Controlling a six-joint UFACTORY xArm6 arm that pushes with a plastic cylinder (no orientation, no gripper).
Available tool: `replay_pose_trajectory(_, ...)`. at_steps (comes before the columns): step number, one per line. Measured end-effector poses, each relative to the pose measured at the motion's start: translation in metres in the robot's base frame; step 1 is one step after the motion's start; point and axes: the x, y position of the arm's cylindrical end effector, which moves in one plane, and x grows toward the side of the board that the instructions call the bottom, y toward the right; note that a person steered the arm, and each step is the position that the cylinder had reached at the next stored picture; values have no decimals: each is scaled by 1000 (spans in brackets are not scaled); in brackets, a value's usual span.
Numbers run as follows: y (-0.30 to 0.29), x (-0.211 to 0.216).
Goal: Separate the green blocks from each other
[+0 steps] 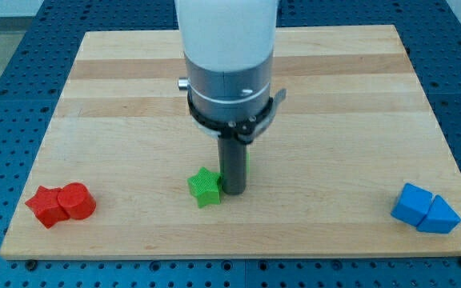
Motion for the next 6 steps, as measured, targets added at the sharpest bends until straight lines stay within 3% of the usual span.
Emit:
replay_pose_trajectory(1,-7,-25)
replay_pose_trajectory(5,-2,-24)
replay_pose_trajectory(6,43,-14)
